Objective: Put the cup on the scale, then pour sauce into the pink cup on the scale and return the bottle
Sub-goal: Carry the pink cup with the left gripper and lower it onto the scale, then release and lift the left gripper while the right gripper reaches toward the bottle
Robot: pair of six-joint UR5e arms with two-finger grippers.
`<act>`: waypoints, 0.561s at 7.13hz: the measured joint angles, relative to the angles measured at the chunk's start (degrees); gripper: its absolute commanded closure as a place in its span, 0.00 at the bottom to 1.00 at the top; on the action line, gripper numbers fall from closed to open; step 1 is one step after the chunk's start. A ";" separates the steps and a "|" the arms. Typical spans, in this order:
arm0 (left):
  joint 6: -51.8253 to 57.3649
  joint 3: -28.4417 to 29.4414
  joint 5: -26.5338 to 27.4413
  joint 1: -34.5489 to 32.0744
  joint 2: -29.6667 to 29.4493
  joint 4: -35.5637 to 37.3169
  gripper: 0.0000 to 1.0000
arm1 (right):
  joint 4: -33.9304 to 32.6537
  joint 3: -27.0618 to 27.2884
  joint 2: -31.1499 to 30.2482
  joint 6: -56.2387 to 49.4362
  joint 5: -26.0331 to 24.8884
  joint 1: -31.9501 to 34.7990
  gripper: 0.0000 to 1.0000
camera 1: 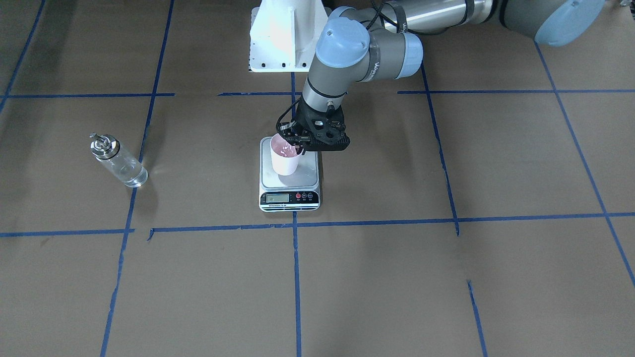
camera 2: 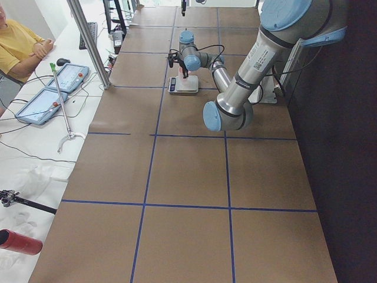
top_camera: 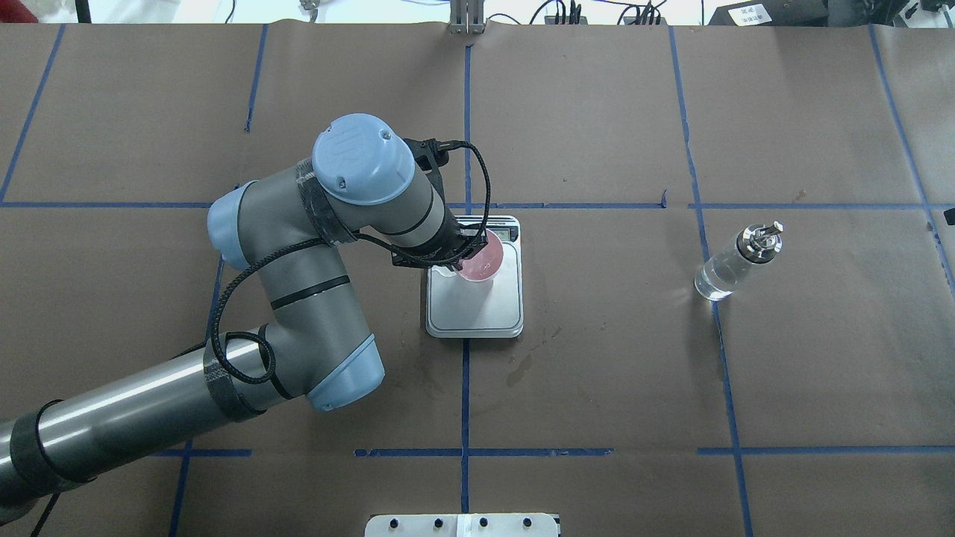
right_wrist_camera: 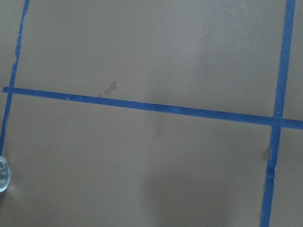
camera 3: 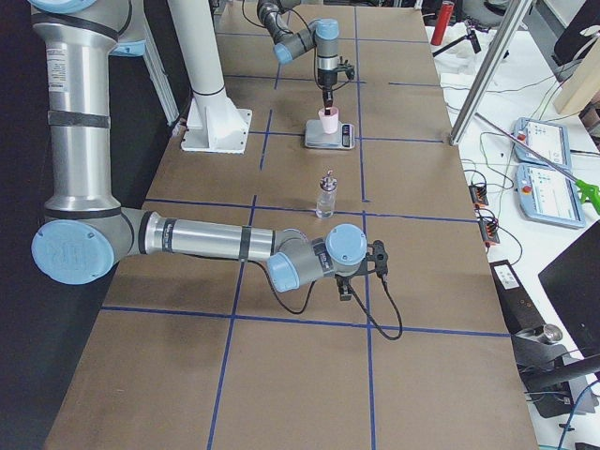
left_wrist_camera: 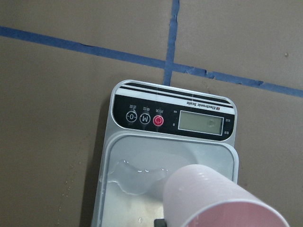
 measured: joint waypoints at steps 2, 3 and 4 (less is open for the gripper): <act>-0.12 -0.19 -0.20 0.00 0.00 1.10 0.68 | 0.00 0.00 -0.01 0.05 -0.01 0.00 0.00; -0.13 -0.47 -0.26 0.01 0.03 1.54 0.48 | 0.00 0.00 -0.04 0.11 0.01 0.00 0.00; -0.14 -1.89 -0.31 -0.03 0.29 1.88 0.38 | 0.00 0.06 -0.05 0.21 0.03 -0.02 0.00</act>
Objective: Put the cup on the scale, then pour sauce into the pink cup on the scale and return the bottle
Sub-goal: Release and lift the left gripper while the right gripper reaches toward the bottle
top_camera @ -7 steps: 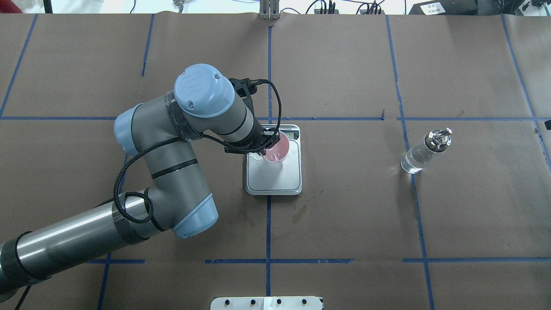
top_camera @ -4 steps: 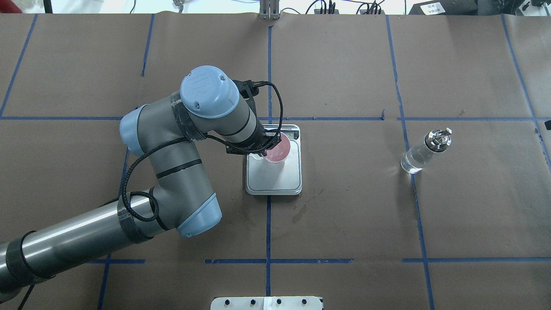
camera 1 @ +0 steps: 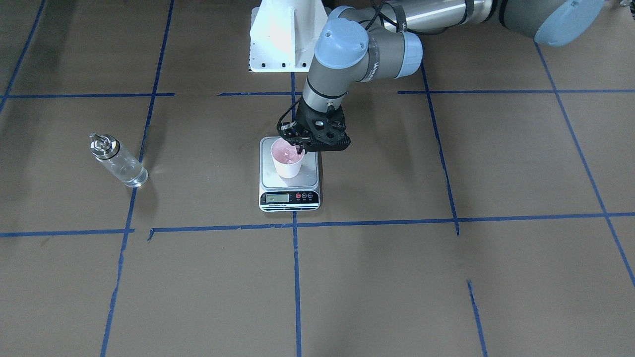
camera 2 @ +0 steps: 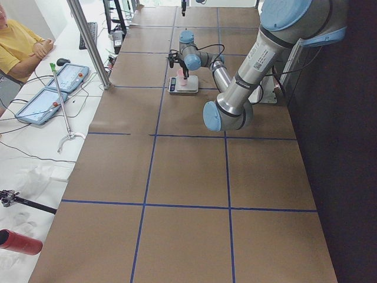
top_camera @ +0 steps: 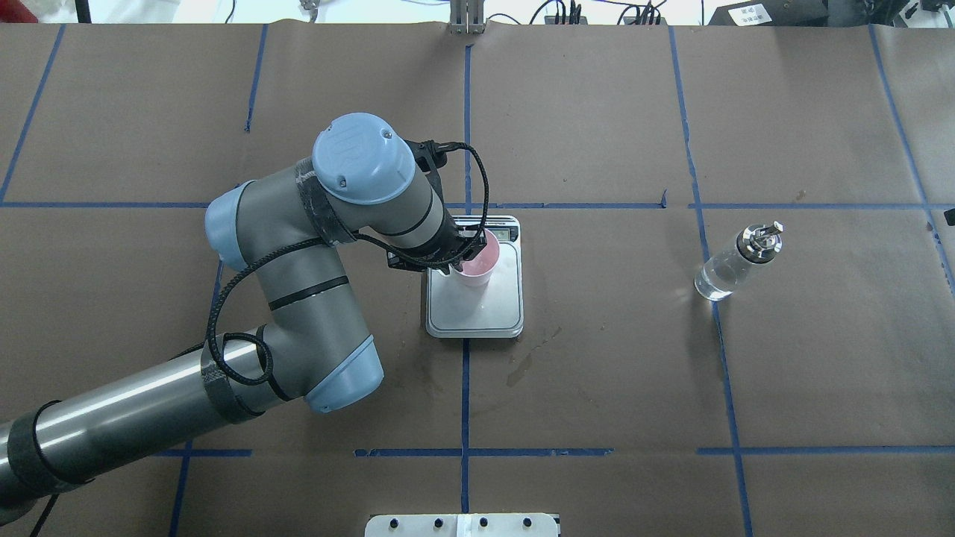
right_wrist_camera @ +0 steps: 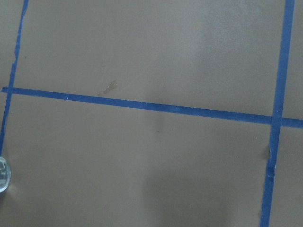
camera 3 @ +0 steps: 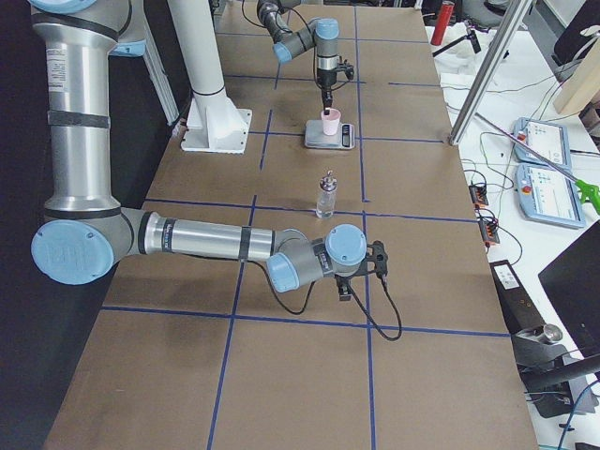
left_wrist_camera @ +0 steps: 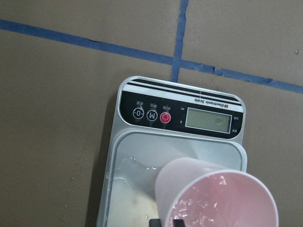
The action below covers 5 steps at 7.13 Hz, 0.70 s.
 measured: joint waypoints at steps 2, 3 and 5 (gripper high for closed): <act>0.06 -7.71 0.01 -1.14 1.81 1.71 0.35 | 1.19 1.09 0.41 0.99 1.48 -0.91 0.00; 0.08 -10.76 0.01 -2.91 2.42 2.18 0.35 | 4.33 1.81 0.64 4.55 2.67 -2.11 0.00; 0.15 -13.79 0.03 -5.55 3.94 2.34 0.35 | 20.21 3.70 0.19 25.21 2.68 -6.49 0.00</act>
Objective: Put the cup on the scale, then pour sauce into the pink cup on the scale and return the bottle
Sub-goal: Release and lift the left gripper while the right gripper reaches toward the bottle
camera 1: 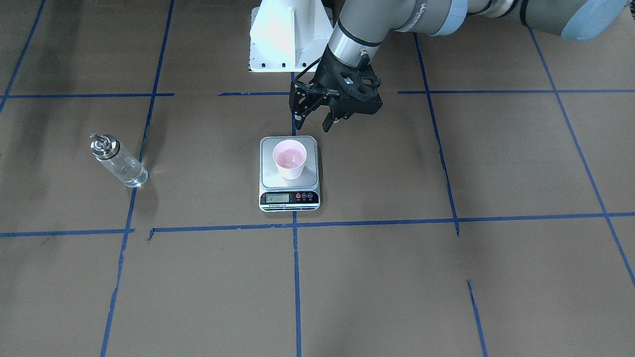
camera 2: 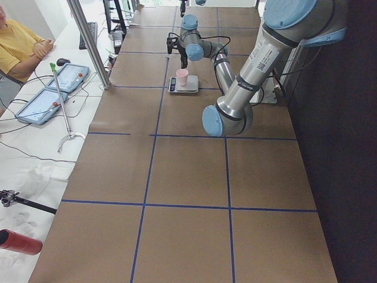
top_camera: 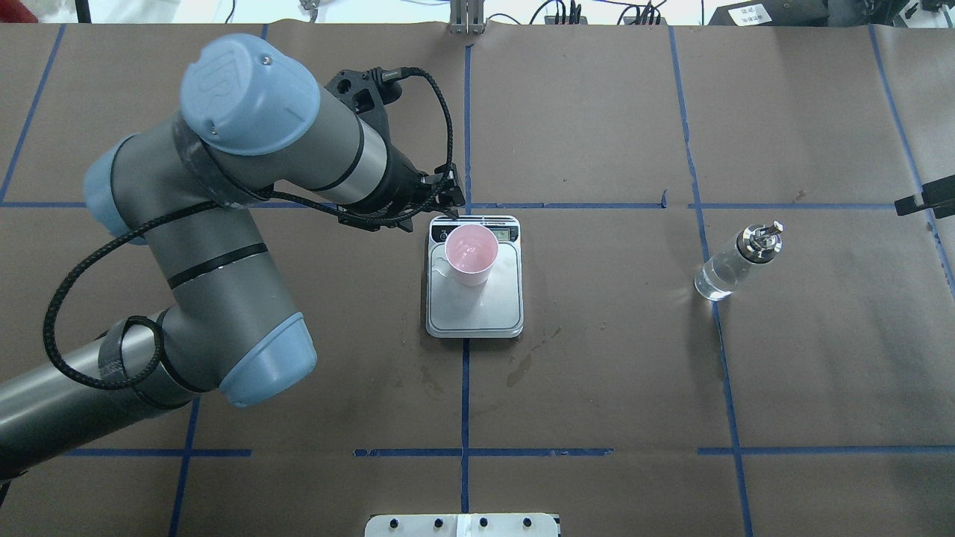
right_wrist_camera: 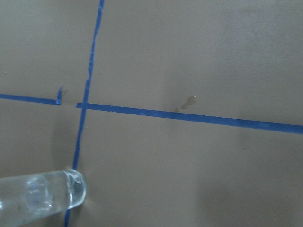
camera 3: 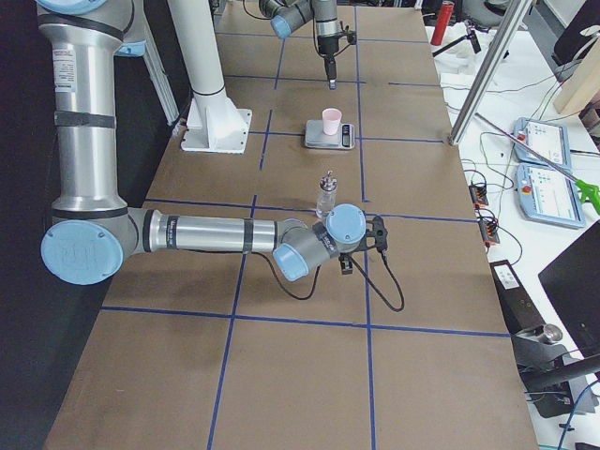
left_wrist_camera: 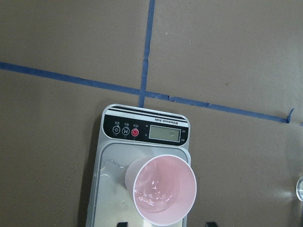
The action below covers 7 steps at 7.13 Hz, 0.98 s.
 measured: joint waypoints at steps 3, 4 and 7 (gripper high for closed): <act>0.03 -1.38 -0.01 -1.55 0.72 -0.02 0.35 | 12.80 13.86 -8.24 19.85 -10.26 -13.58 0.00; 0.03 -1.41 0.06 -1.68 0.84 -0.06 0.35 | 13.19 18.08 -10.57 23.23 -11.94 -16.50 0.00; 0.03 -1.36 0.12 -2.11 0.96 -0.15 0.35 | 12.75 23.65 -14.27 25.48 -32.60 -32.53 0.00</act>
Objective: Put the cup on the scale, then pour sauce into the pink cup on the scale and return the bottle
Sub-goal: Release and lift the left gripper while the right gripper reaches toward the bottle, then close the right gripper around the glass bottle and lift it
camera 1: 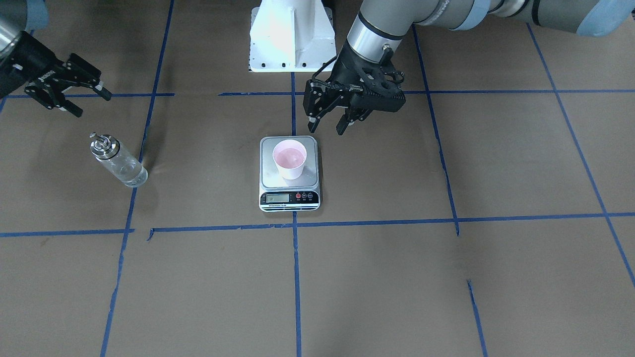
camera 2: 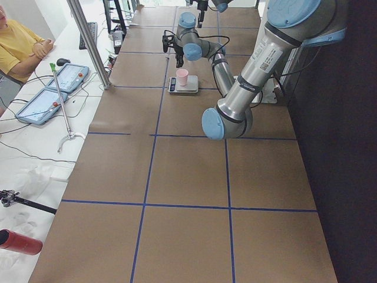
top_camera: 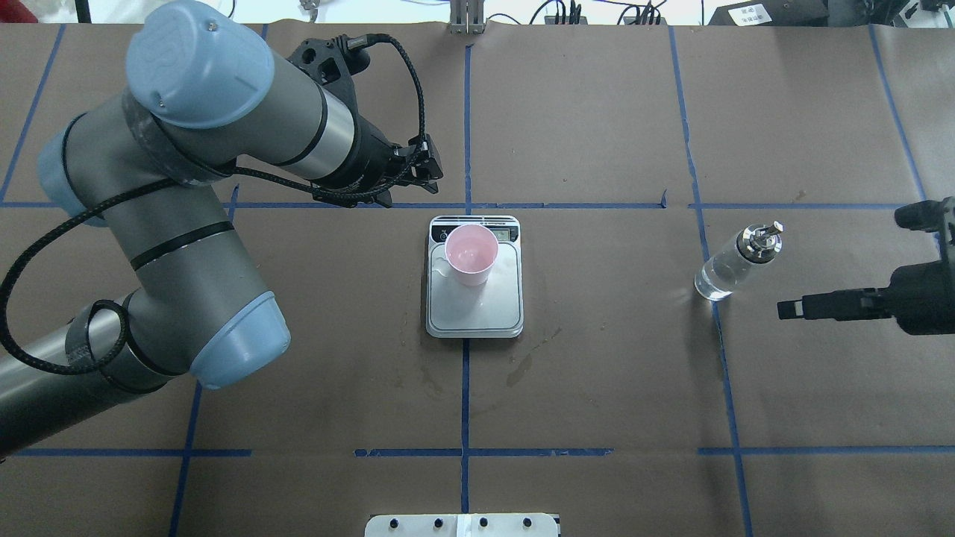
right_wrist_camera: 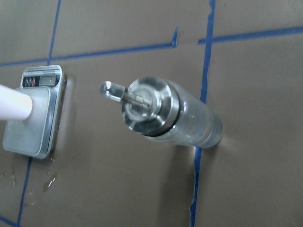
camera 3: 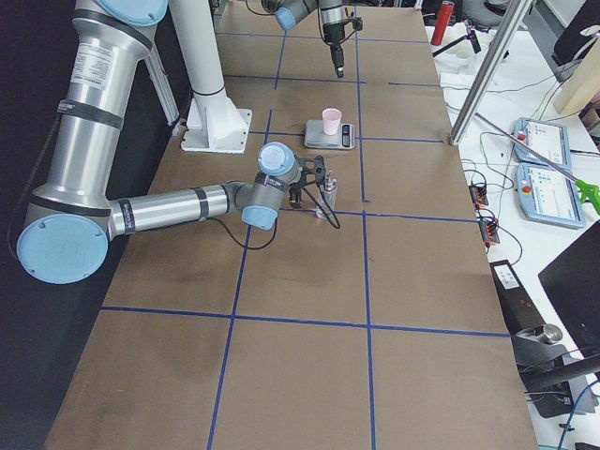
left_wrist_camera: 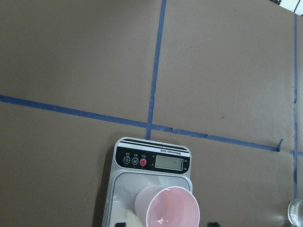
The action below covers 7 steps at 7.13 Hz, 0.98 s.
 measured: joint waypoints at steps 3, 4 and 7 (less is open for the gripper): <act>0.06 0.18 0.00 -0.39 0.07 -0.10 0.35 | -6.97 2.68 -2.52 1.57 -33.43 -21.39 0.00; 0.10 0.19 0.02 -0.73 0.12 -0.14 0.35 | -8.51 2.41 -2.75 5.58 -44.16 -26.53 0.00; 4.40 0.20 -0.07 -2.79 2.01 -0.11 0.34 | -9.98 -1.41 -1.65 13.06 -65.40 -34.76 0.04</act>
